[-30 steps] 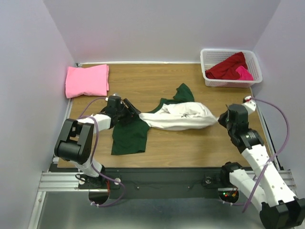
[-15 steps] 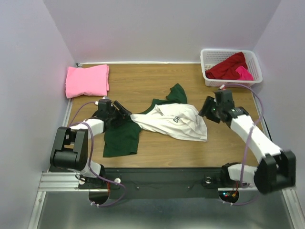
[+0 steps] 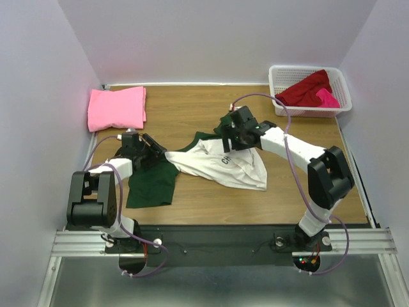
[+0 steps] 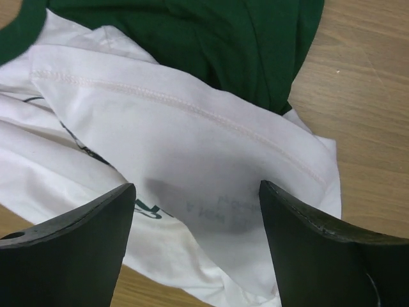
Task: Fold and stack the t-shirts
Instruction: Flatten the tshirt out
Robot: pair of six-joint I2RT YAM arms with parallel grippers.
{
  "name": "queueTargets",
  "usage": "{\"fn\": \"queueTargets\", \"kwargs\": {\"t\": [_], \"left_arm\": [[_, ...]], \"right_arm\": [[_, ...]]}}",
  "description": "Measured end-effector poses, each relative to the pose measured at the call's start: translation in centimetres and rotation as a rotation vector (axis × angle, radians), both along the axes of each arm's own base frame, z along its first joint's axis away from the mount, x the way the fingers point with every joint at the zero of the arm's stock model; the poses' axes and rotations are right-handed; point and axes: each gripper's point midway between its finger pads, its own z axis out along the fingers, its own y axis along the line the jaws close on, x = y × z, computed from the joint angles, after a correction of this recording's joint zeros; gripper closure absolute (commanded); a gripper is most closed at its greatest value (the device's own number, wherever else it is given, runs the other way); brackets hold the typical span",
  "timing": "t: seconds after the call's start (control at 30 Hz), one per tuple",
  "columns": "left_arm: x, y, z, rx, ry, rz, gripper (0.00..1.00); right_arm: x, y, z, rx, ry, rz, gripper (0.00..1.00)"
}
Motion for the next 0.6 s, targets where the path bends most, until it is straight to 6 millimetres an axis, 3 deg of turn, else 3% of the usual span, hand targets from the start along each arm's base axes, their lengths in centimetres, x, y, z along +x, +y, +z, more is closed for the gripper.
{"fn": "queueTargets", "kwargs": {"t": [0.07, 0.17, 0.23, 0.27, 0.3, 0.4, 0.5, 0.6], "left_arm": [[0.0, 0.2, 0.0, 0.004, -0.001, 0.001, 0.26], [0.1, 0.8, 0.0, 0.002, -0.002, 0.013, 0.26], [0.2, 1.4, 0.0, 0.002, -0.003, 0.024, 0.26], [0.2, 1.5, 0.0, 0.002, -0.003, 0.029, 0.26], [0.3, 1.7, 0.0, 0.003, -0.004, 0.032, 0.26], [0.3, 1.9, 0.0, 0.003, -0.004, 0.033, 0.26], [0.2, 1.9, 0.0, 0.004, -0.007, 0.030, 0.26], [0.1, 1.9, 0.0, 0.004, -0.009, 0.028, 0.26]], "right_arm": [[0.1, 0.5, -1.0, -0.045, 0.004, 0.021, 0.21], [0.2, -0.2, -2.9, -0.112, 0.026, 0.011, 0.36], [0.3, -1.2, -3.7, -0.159, 0.033, -0.011, 0.57], [0.4, -1.9, -4.0, -0.175, 0.033, -0.031, 0.74], [0.5, -2.4, -4.0, -0.183, 0.033, -0.041, 0.78], [1.7, -5.5, -3.3, -0.168, 0.031, -0.137, 0.79], [3.5, -11.9, -0.7, -0.127, -0.007, -0.331, 0.77], [4.1, -18.9, 2.5, -0.092, -0.077, -0.536, 0.66]]}}
